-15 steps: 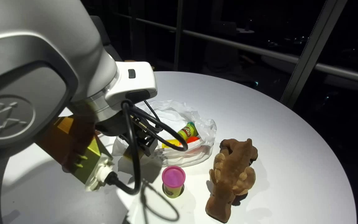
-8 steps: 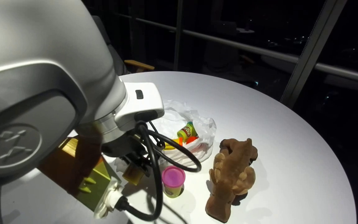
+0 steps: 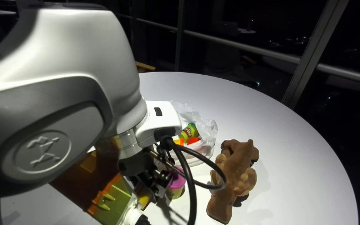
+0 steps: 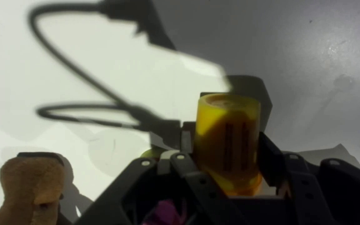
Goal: Remove the contents in the plastic bag and put them on the table.
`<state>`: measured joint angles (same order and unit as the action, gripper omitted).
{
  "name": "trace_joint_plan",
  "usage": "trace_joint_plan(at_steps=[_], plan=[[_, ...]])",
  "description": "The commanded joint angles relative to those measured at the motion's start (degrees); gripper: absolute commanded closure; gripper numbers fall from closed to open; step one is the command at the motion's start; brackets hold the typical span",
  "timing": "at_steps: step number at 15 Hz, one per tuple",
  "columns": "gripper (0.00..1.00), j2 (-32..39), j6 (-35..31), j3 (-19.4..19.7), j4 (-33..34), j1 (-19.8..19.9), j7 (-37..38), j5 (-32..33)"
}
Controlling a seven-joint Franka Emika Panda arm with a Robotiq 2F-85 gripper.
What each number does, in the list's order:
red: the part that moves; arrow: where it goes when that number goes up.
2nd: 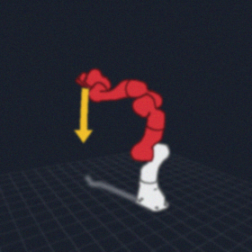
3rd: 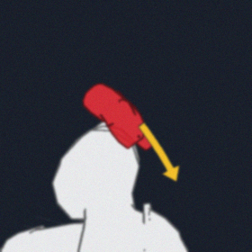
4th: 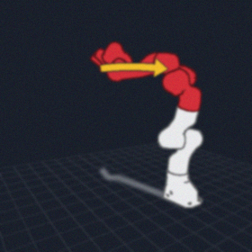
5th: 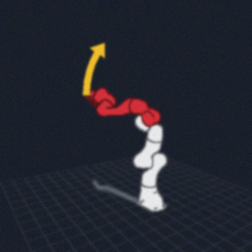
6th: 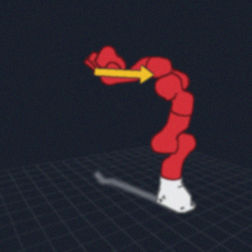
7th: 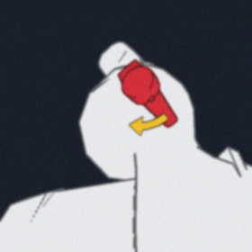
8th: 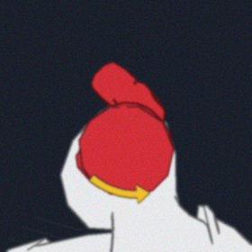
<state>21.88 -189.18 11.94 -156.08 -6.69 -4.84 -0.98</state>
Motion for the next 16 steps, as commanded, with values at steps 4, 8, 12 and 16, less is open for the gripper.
trace_joint_plan(at_steps=[4, 8, 12, 16], plan=[[0.25, -1.06, 1.10, 4.22, 0.50, -4.32, -0.87, -0.02], [0.00, -7.21, 1.13, 11.34, -2.60, -10.63, -1.64, -1.37], [0.00, -11.72, 4.59, 27.25, -1.20, -25.11, -1.76, -3.85], [0.00, -11.70, 14.95, 33.98, 7.76, -33.34, 2.13, -2.50]])
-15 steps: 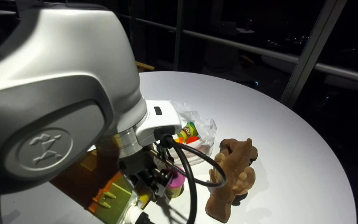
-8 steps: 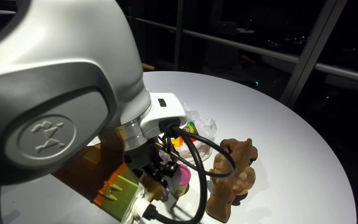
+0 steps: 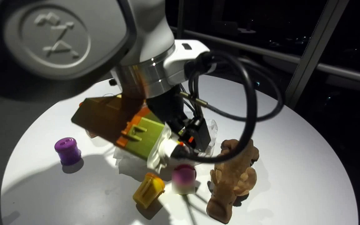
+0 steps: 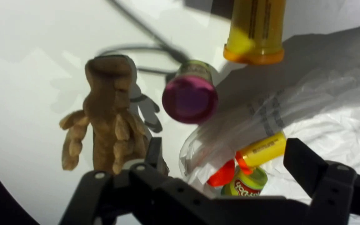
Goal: Remove the contents in the plastic bag and put them on the table.
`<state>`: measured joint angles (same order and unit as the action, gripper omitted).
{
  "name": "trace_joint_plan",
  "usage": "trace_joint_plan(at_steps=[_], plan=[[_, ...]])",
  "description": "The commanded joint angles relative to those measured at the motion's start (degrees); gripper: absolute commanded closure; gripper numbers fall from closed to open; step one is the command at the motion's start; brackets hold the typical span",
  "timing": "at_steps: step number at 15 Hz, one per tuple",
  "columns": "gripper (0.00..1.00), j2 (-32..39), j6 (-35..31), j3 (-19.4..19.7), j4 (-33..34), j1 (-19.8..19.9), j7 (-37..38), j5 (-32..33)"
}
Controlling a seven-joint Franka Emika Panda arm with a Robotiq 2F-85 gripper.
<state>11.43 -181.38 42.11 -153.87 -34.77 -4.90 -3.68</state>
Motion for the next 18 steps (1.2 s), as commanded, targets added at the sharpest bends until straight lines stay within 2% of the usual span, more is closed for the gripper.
trace_joint_plan(at_steps=[1, 2, 5, 6, 8, 10, 12, 14, 18], plan=[[0.00, -0.03, 10.80, 2.88, 9.17, -6.10, 3.52, 0.09], [0.00, -0.07, 13.73, 2.43, 11.33, -6.63, 4.00, 0.25], [0.00, 3.99, 18.83, -2.45, 19.57, -6.49, 5.54, -3.12], [0.00, 4.18, 19.63, -11.58, 21.95, 2.49, 10.22, 2.01], [0.00, 8.90, 21.44, -18.50, 27.56, 7.92, 13.54, 2.76], [0.00, 13.16, 22.80, -23.27, 32.03, 12.68, 17.58, 6.12], [0.00, 17.35, 24.13, -24.48, 35.89, 14.54, 21.50, 9.57], [0.00, 20.98, 26.02, -24.01, 39.07, 15.07, 25.28, 11.95], [0.00, 24.07, 30.85, -23.78, 42.26, 15.93, 29.61, 14.07]])
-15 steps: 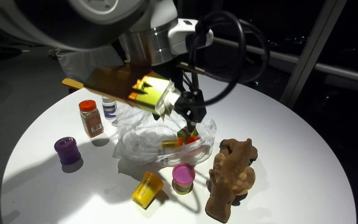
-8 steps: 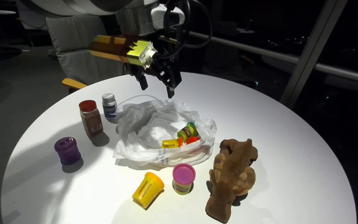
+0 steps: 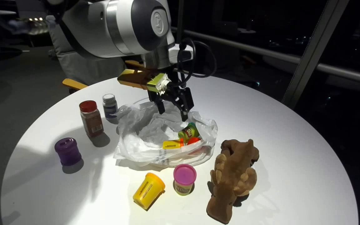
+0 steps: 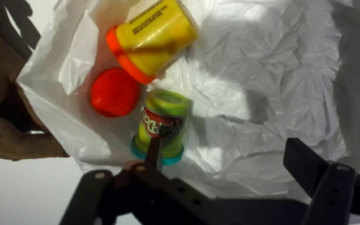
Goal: Remove the contents in the plastic bag and put them on the table.
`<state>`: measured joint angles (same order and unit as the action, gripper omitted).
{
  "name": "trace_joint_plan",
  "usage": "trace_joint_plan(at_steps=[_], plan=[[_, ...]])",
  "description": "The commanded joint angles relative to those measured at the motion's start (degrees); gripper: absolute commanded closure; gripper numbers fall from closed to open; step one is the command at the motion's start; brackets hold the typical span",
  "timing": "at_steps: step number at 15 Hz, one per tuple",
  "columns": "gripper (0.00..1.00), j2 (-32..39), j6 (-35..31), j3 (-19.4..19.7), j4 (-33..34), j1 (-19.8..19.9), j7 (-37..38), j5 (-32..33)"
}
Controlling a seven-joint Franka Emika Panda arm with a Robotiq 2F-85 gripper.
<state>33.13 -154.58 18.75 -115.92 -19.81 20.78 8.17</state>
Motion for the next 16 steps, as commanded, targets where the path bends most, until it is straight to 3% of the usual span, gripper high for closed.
trace_joint_plan(at_steps=[1, 14, 15, 16], plan=[[0.00, 2.07, 5.12, -0.67, 4.21, 1.42, 4.25, 2.33], [0.00, 7.96, 11.98, -5.54, 12.92, 10.42, 3.80, -0.77], [0.06, 8.60, 12.16, -5.87, 13.72, 10.90, 3.83, -0.89], [0.26, 8.98, 12.52, -6.20, 14.33, 11.30, 3.75, -0.98]])
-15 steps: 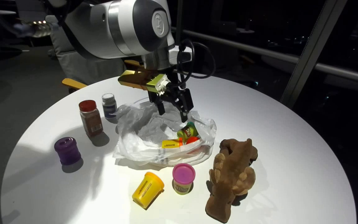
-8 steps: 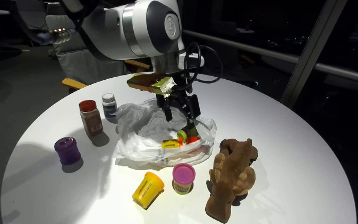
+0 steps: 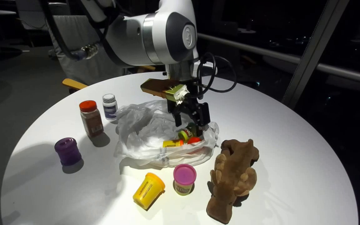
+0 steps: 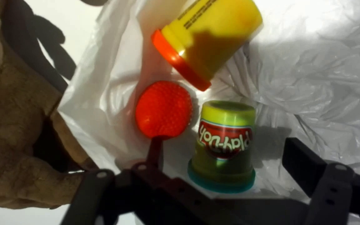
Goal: Remove the contents in the plastic bag and put them on the table.
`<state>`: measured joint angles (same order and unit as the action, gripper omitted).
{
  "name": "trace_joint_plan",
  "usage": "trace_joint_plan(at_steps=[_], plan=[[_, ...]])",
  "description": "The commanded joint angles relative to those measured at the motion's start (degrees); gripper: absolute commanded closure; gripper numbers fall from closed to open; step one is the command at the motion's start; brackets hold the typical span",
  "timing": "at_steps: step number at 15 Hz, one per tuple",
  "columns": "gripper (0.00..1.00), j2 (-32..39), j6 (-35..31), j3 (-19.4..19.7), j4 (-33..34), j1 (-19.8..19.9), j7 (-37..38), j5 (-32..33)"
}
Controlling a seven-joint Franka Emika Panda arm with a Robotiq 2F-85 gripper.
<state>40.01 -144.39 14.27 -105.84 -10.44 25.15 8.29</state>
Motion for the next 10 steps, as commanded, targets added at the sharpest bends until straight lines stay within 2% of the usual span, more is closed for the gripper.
trace_joint_plan(at_steps=[1, 4, 6, 10], plan=[[0.32, 2.51, 2.46, -1.87, 4.82, 2.17, -0.49, -1.11], [0.58, 2.12, 1.98, -1.75, 4.56, 2.31, -0.24, -0.70], [0.71, 0.80, 0.95, -1.48, 2.92, 2.23, -0.22, -0.38], [0.76, -3.97, -0.14, -1.78, -2.04, 2.95, -3.47, 0.49]])
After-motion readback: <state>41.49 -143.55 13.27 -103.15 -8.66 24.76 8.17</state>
